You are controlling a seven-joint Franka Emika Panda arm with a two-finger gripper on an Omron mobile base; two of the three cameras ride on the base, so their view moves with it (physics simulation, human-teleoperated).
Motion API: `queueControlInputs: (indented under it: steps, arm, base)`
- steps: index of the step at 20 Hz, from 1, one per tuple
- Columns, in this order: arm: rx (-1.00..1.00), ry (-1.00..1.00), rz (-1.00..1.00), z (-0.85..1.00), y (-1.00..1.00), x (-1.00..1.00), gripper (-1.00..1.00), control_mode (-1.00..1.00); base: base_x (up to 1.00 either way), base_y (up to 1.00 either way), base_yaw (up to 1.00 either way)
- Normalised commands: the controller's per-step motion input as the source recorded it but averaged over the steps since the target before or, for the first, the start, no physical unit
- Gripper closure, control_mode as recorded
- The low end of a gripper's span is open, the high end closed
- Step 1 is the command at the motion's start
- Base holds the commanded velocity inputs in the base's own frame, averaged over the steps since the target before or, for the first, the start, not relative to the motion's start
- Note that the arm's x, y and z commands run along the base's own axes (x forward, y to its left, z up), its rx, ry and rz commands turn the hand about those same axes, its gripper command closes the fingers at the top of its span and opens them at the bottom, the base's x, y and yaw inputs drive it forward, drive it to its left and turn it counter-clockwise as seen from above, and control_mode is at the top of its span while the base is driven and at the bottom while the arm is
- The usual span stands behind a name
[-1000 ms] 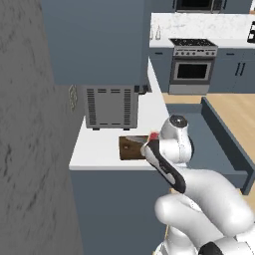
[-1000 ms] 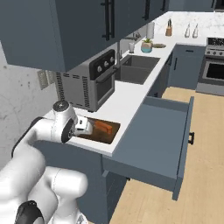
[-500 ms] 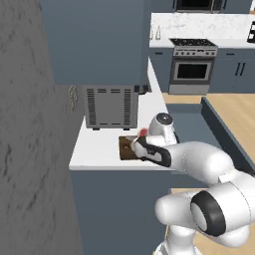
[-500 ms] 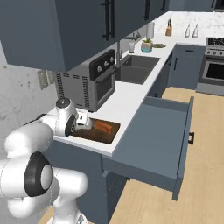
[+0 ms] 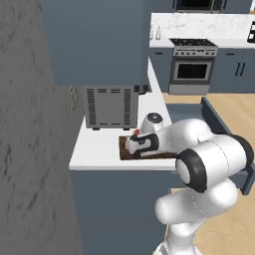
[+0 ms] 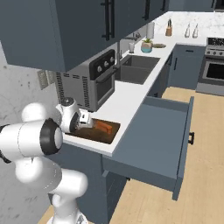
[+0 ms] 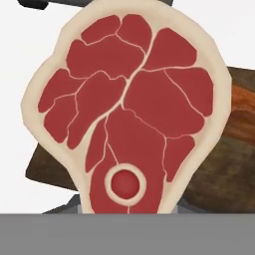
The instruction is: Pick up the knife from the drawer and place it on the cutting board. Then place the meat from the plate to the cutting board.
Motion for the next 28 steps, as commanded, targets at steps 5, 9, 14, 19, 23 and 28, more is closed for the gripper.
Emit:
queueControlInputs:
  steps: [5,9,14,19,23,28]
  arm:
    - [0.00,0.00,0.00,-0.45,0.00,0.32,1.00,-1.00]
    - [0.00,0.00,0.00,-0.18,0.00,0.33,1.00,-1.00]
    - [0.00,0.00,-0.01,-0.14,0.11,0.13,-1.00,-1.00]
    - [0.01,-0.05,0.00,0.15,0.02,-0.03,-1.00,-1.00]
    - [0.09,-0.31,0.00,0.95,0.00,-0.78,-1.00,-1.00]
    - [0.11,-0.34,-0.01,1.00,0.00,-1.00,-1.00,-1.00]
  base:
    - [0.00,0.00,0.00]
    - [0.00,0.00,0.00]
    - [0.00,0.00,0.00]
    - [0.00,0.00,0.00]
    - [0.00,0.00,0.00]
    - [0.00,0.00,0.00]
